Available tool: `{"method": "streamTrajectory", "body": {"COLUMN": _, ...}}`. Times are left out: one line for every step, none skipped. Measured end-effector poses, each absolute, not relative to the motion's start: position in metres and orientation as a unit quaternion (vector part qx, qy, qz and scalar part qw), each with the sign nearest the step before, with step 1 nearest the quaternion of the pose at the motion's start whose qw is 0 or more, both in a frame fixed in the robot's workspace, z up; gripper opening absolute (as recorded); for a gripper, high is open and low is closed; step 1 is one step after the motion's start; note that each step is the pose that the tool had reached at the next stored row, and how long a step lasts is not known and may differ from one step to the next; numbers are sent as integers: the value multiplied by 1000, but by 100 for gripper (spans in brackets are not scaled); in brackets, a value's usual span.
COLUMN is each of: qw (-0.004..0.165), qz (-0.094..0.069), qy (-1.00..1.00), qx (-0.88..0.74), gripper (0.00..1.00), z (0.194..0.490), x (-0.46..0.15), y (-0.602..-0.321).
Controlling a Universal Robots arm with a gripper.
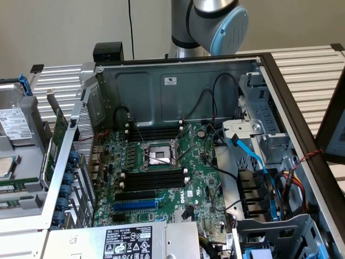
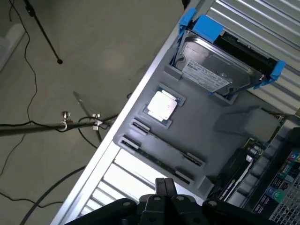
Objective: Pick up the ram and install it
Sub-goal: 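Pick up the ram and move it above insertion slot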
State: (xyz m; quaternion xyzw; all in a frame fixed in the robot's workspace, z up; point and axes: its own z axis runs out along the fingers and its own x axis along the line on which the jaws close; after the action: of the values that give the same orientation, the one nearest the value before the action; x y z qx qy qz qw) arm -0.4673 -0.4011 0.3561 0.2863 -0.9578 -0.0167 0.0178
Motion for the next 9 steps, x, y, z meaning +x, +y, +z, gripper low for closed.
{"method": "streamTrajectory", "body": {"qw": 18, "qz": -17, "qy": -955, "qx": 295, "gripper": 11, "z": 356, "x": -467, "y": -401}}
{"method": "streamTrajectory", "body": {"qw": 18, "qz": -16, "qy": -952, "qx": 304, "gripper": 11, "z": 356, "x": -467, "y": -401}}
{"method": "streamTrajectory", "body": {"qw": 18, "qz": -16, "qy": -950, "qx": 312, "gripper": 11, "z": 356, "x": -467, "y": -401}}
{"method": "streamTrajectory", "body": {"qw": 18, "qz": -16, "qy": -947, "qx": 321, "gripper": 11, "z": 356, "x": -467, "y": -401}}
{"method": "streamTrajectory", "body": {"qw": 18, "qz": -16, "qy": -944, "qx": 330, "gripper": 11, "z": 356, "x": -467, "y": -401}}
{"method": "streamTrajectory", "body": {"qw": 19, "qz": -16, "qy": -941, "qx": 338, "gripper": 11, "z": 356, "x": -467, "y": -401}}
{"method": "streamTrajectory", "body": {"qw": 19, "qz": -16, "qy": -938, "qx": 347, "gripper": 11, "z": 356, "x": -467, "y": -401}}
{"method": "streamTrajectory", "body": {"qw": 19, "qz": -15, "qy": -935, "qx": 355, "gripper": 11, "z": 356, "x": -467, "y": -401}}
{"method": "streamTrajectory", "body": {"qw": 19, "qz": -15, "qy": -931, "qx": 364, "gripper": 11, "z": 356, "x": -467, "y": -401}}
